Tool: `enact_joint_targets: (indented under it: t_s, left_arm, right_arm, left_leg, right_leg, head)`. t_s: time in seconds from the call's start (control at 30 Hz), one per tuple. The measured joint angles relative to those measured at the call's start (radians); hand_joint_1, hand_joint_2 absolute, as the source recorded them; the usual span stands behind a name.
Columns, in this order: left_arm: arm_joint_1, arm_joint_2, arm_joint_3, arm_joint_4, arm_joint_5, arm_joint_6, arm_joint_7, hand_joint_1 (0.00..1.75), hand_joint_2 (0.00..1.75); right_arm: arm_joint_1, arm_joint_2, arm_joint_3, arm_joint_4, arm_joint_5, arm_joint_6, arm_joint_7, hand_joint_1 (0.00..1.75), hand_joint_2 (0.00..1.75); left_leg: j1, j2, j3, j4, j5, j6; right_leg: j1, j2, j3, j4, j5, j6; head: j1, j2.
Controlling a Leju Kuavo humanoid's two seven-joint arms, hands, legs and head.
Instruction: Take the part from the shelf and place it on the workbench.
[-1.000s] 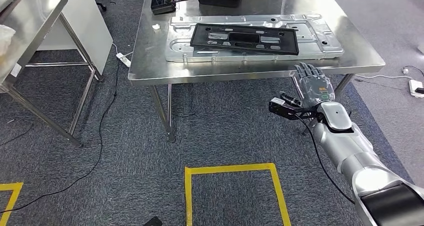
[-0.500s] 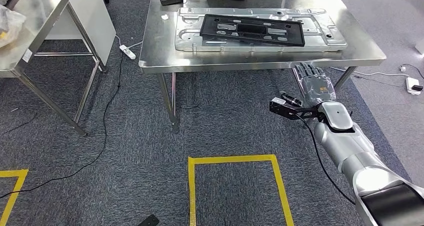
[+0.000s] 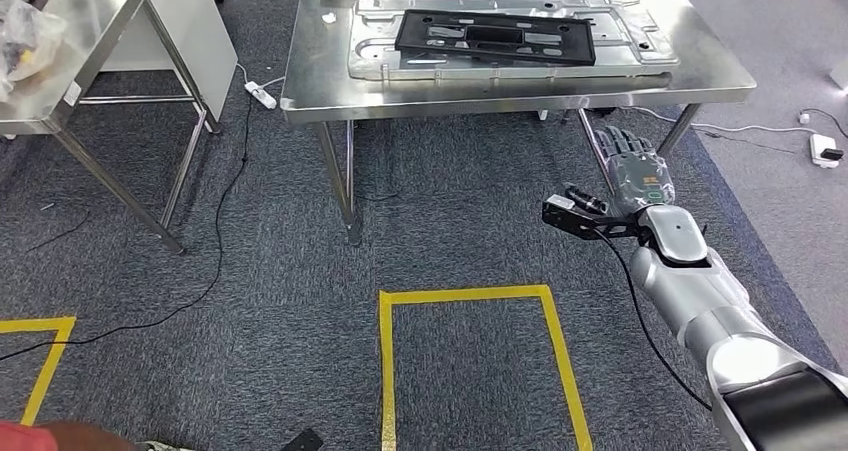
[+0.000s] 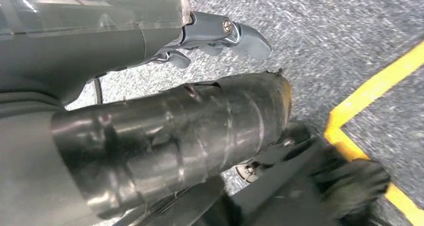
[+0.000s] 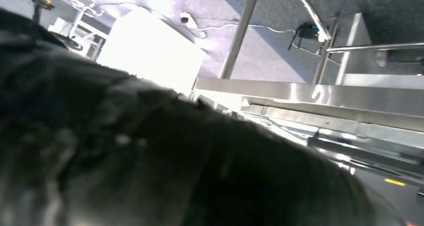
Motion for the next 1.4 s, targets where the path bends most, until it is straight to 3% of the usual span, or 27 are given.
enact_joint_targets:
  t_s: [0.07,0.13,0.17,0.23,0.3,0.33,0.37,0.4,0.47,0.53,0.63,0.7,0.8,0.87,0.9,0.97,1.03,1.17,1.2,1.27,1.33,1.37,1.4]
  left_arm:
    - [-0.002,0.000,0.000,0.000,0.000,0.001,-0.002,0.00,0.00]
    - [0.000,0.000,0.001,0.000,0.000,0.001,-0.004,0.00,0.00]
    - [0.001,0.000,0.001,0.000,0.000,0.001,-0.004,0.00,0.00]
    - [0.001,0.000,0.001,0.000,0.000,0.001,-0.006,0.00,0.00]
    - [0.002,0.000,0.001,0.000,0.000,0.001,-0.008,0.00,0.00]
    - [0.002,0.000,0.001,0.000,-0.001,0.001,-0.009,0.00,0.00]
    - [0.003,0.000,0.001,0.000,-0.001,0.001,-0.010,0.00,0.00]
    - [0.004,0.000,0.001,0.000,-0.001,0.001,-0.011,0.00,0.00]
    - [0.003,0.000,0.001,0.000,-0.002,0.002,-0.014,0.00,0.00]
    - [0.002,0.000,0.001,0.000,-0.003,0.002,-0.018,0.00,0.00]
    - [0.002,0.000,0.001,0.000,-0.007,0.001,-0.024,0.00,0.00]
    - [0.002,0.000,0.001,0.000,-0.009,0.000,-0.027,0.00,0.00]
    - [0.003,0.002,0.001,0.000,-0.009,0.000,-0.027,0.00,0.00]
    - [0.004,0.002,0.002,0.000,-0.005,-0.001,-0.021,0.00,0.00]
    - [0.004,0.002,0.002,0.000,-0.003,-0.002,-0.014,0.00,0.00]
    - [0.001,0.003,0.004,0.000,0.001,-0.003,-0.002,0.00,0.00]
    - [-0.001,0.004,0.004,0.000,0.002,-0.003,0.003,0.00,0.00]
    - [0.000,0.004,0.005,0.000,0.002,-0.004,0.005,0.00,0.00]
    - [-0.001,0.005,0.005,0.000,0.002,-0.004,0.005,0.00,0.00]
    - [-0.003,0.004,0.005,0.000,0.002,-0.004,0.005,0.00,0.00]
    - [-0.002,0.004,0.005,0.000,0.002,-0.004,0.004,0.00,0.00]
    - [-0.001,0.004,0.005,0.000,0.002,-0.004,0.004,0.00,0.00]
    - [-0.001,0.004,0.005,0.000,0.001,-0.004,0.003,0.00,0.00]
  right_arm:
    - [0.001,-0.005,-0.007,-0.003,-0.002,-0.003,0.001,0.00,0.00]
    - [0.003,-0.009,-0.012,-0.004,-0.004,-0.004,0.001,0.00,0.00]
    - [0.004,-0.011,-0.014,-0.004,-0.004,-0.004,0.001,0.00,0.00]
    - [0.007,-0.017,-0.017,-0.005,-0.006,-0.004,0.001,0.00,0.00]
    - [0.012,-0.021,-0.019,-0.005,-0.006,-0.004,0.001,0.00,0.00]
    - [0.016,-0.022,-0.020,-0.005,-0.007,-0.005,0.001,0.00,0.00]
    - [0.020,-0.023,-0.021,-0.005,-0.007,-0.006,0.001,0.00,0.00]
    - [0.023,-0.024,-0.024,-0.005,-0.007,-0.008,0.002,0.00,0.00]
    - [0.024,-0.026,-0.032,-0.005,-0.009,-0.016,0.003,0.00,0.00]
    - [0.023,-0.029,-0.040,-0.005,-0.010,-0.021,0.004,0.00,0.00]
    - [0.024,-0.039,-0.049,-0.005,-0.010,-0.023,0.003,0.00,0.00]
    - [0.023,-0.042,-0.056,-0.005,-0.010,-0.022,0.003,0.00,0.00]
    - [0.024,-0.043,-0.062,-0.005,-0.011,-0.022,0.004,0.00,0.00]
    - [0.027,-0.043,-0.064,-0.005,-0.007,-0.022,0.009,0.00,0.00]
    - [0.027,-0.043,-0.064,-0.005,-0.003,-0.022,0.013,0.00,0.00]
    - [0.028,-0.043,-0.066,-0.005,0.004,-0.026,0.019,0.00,0.00]
    - [0.027,-0.044,-0.069,-0.005,0.006,-0.031,0.021,0.00,0.00]
    - [0.029,-0.049,-0.075,-0.005,0.008,-0.036,0.023,0.00,0.00]
    - [0.030,-0.050,-0.076,-0.005,0.009,-0.038,0.026,0.00,0.00]
    - [0.032,-0.054,-0.079,-0.005,0.012,-0.045,0.033,0.00,0.00]
    - [0.036,-0.055,-0.080,-0.005,0.016,-0.051,0.038,0.00,0.00]
    - [0.040,-0.055,-0.080,-0.005,0.019,-0.053,0.039,0.00,0.00]
    - [0.044,-0.055,-0.080,-0.005,0.022,-0.054,0.039,0.00,0.44]
  left_leg:
    - [-0.005,-0.003,0.042,-0.074,-0.026,0.014]
    - [-0.005,-0.001,0.034,-0.083,-0.017,0.034]
    - [-0.005,0.000,0.029,-0.086,-0.007,0.044]
    - [-0.004,0.003,0.014,-0.090,0.015,0.060]
    - [-0.006,0.004,-0.006,-0.088,0.030,0.065]
    - [-0.006,0.004,-0.015,-0.086,0.036,0.065]
    - [-0.007,0.004,-0.024,-0.083,0.040,0.064]
    - [-0.008,0.004,-0.030,-0.080,0.044,0.063]
    - [-0.009,0.004,-0.038,-0.076,0.048,0.059]
    - [-0.012,0.004,-0.043,-0.073,0.053,0.050]
    - [-0.011,0.004,-0.050,-0.073,0.059,0.033]
    - [-0.010,0.003,-0.064,-0.045,0.035,0.023]
    - [-0.008,0.002,-0.133,0.121,-0.062,0.014]
    - [-0.006,0.003,-0.163,0.202,-0.089,0.009]
    - [-0.005,0.003,-0.152,0.190,-0.075,0.007]
    - [-0.002,0.003,-0.083,0.070,-0.021,0.007]
    - [-0.004,0.001,-0.030,-0.033,0.011,0.013]
    - [-0.007,-0.001,-0.031,-0.062,0.032,0.041]
    - [-0.006,0.000,-0.034,-0.068,0.041,0.050]
    - [-0.005,0.002,-0.045,-0.076,0.057,0.062]
    - [-0.006,0.002,-0.060,-0.077,0.068,0.065]
    - [-0.007,0.002,-0.069,-0.077,0.073,0.064]
    - [-0.008,0.002,-0.076,-0.077,0.078,0.064]
  right_leg:
    - [0.002,-0.001,-0.011,0.008,0.011,0.014]
    - [-0.001,-0.001,-0.014,0.006,0.020,0.029]
    - [-0.004,0.000,-0.021,0.016,0.009,0.034]
    - [-0.007,0.003,-0.053,0.096,-0.059,0.042]
    - [-0.008,0.006,-0.093,0.223,-0.137,0.049]
    - [-0.008,0.007,-0.099,0.263,-0.155,0.050]
    - [-0.008,0.007,-0.087,0.269,-0.155,0.050]
    - [-0.007,0.007,-0.056,0.235,-0.139,0.048]
    - [-0.005,0.006,0.036,0.104,-0.101,0.038]
    - [0.001,0.006,0.088,0.015,-0.087,0.026]
    - [0.005,0.006,0.089,-0.004,-0.081,0.012]
    - [0.000,0.003,0.089,-0.015,-0.069,0.000]
    - [-0.001,0.002,0.079,-0.018,-0.058,-0.013]
    - [-0.001,0.002,0.069,-0.013,-0.052,-0.013]
    - [-0.001,0.002,0.062,-0.009,-0.049,-0.012]
    - [-0.003,0.003,0.050,0.004,-0.047,-0.009]
    - [-0.001,0.004,0.035,0.017,-0.045,0.001]
    - [-0.001,0.005,0.022,0.018,-0.035,0.028]
    - [-0.003,0.006,0.017,0.030,-0.051,0.033]
    - [-0.006,0.007,-0.012,0.110,-0.123,0.040]
    - [-0.007,0.007,-0.047,0.228,-0.195,0.045]
    - [-0.007,0.007,-0.050,0.263,-0.208,0.046]
    - [-0.006,0.007,-0.037,0.264,-0.201,0.045]
  head:
    - [0.001,0.000]
    - [0.002,0.000]
    - [0.002,0.000]
    - [0.002,0.000]
    - [0.002,0.000]
    - [0.002,0.000]
    - [0.002,0.000]
    - [0.003,0.000]
    - [0.002,0.000]
    - [0.002,0.000]
    - [0.002,0.000]
    - [0.002,0.000]
    - [0.001,0.000]
    - [0.001,0.000]
    - [0.001,0.000]
    - [0.001,0.000]
    - [0.001,0.000]
    - [0.003,0.000]
    - [0.003,0.000]
    - [0.003,0.000]
    - [0.003,0.000]
    - [0.004,0.000]
    - [0.003,0.000]
